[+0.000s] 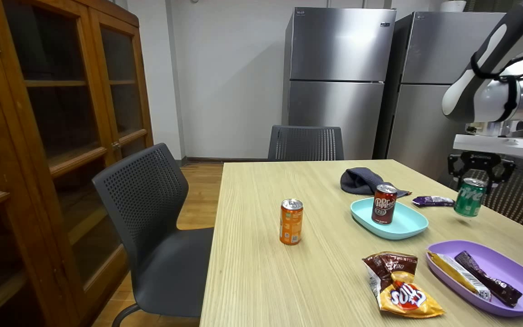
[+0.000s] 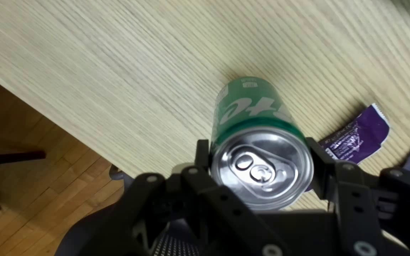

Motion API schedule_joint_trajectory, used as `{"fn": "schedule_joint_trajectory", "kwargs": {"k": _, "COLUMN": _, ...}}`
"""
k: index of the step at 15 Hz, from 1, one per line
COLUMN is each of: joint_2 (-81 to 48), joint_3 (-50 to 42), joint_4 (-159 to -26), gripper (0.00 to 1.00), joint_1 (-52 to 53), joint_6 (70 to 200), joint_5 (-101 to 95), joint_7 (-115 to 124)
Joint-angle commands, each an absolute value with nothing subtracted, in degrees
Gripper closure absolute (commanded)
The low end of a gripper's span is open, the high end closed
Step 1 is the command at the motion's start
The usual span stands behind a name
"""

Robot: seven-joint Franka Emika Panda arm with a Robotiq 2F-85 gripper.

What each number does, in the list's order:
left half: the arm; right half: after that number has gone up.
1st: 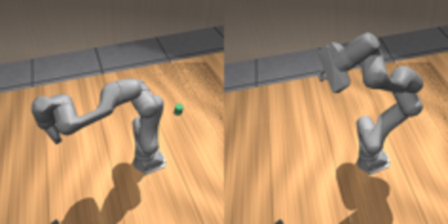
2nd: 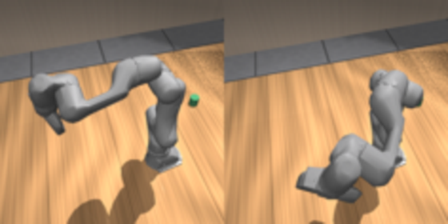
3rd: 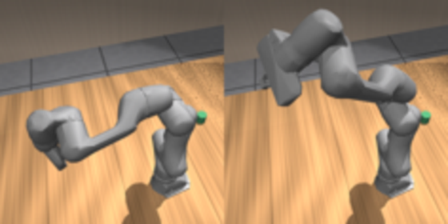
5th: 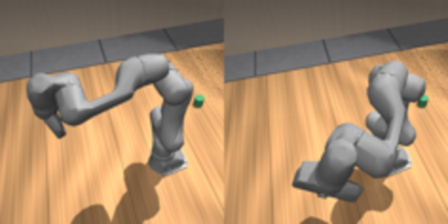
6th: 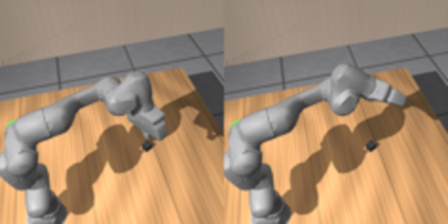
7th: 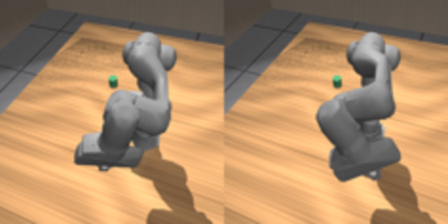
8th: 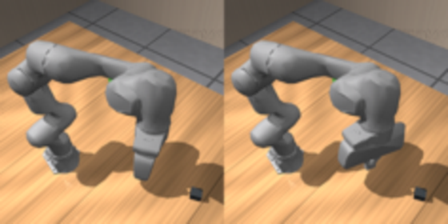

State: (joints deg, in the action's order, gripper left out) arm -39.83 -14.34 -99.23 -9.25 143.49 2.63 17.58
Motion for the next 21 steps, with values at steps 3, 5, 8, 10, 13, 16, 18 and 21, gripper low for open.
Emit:
{"fn": "schedule_joint_trajectory", "kwargs": {"k": 3, "joint_2": -34.1, "joint_3": -11.1, "joint_4": -103.5, "gripper": 0.6, "joint_1": -10.2, "joint_6": 142.3, "joint_5": 5.2, "joint_7": 14.6}}
{"fn": "schedule_joint_trajectory", "kwargs": {"k": 5, "joint_2": -32.9, "joint_3": -10.6, "joint_4": -104.4, "gripper": 0.6, "joint_1": -9.9, "joint_6": 142.2, "joint_5": 5.7, "joint_7": 14.8}}
{"fn": "schedule_joint_trajectory", "kwargs": {"k": 8, "joint_2": -31.0, "joint_3": -10.2, "joint_4": -105.9, "gripper": 0.6, "joint_1": -9.2, "joint_6": 142.0, "joint_5": 6.1, "joint_7": 15.7}}
{"fn": "schedule_joint_trajectory", "kwargs": {"k": 10, "joint_2": -29.6, "joint_3": -10.6, "joint_4": -107.6, "gripper": 0.6, "joint_1": -8.2, "joint_6": 142.1, "joint_5": 5.6, "joint_7": 16.9}}
{"fn": "schedule_joint_trajectory", "kwargs": {"k": 13, "joint_2": -27.7, "joint_3": -10.7, "joint_4": -110.0, "gripper": 0.6, "joint_1": -7.0, "joint_6": 142.1, "joint_5": 5.4, "joint_7": 17.9}}
{"fn": "schedule_joint_trajectory", "kwargs": {"k": 16, "joint_2": -26.2, "joint_3": -10.9, "joint_4": -112.4, "gripper": 0.6, "joint_1": -5.3, "joint_6": 142.4, "joint_5": 5.3, "joint_7": 20.3}}
{"fn": "schedule_joint_trajectory", "kwargs": {"k": 18, "joint_2": -25.5, "joint_3": -10.8, "joint_4": -113.7, "gripper": 0.6, "joint_1": -4.2, "joint_6": 142.4, "joint_5": 5.3, "joint_7": 21.9}}
{"fn": "schedule_joint_trajectory", "kwargs": {"k": 21, "joint_2": -24.8, "joint_3": -10.8, "joint_4": -115.0, "gripper": 0.6, "joint_1": -2.5, "joint_6": 142.6, "joint_5": 5.4, "joint_7": 24.9}}
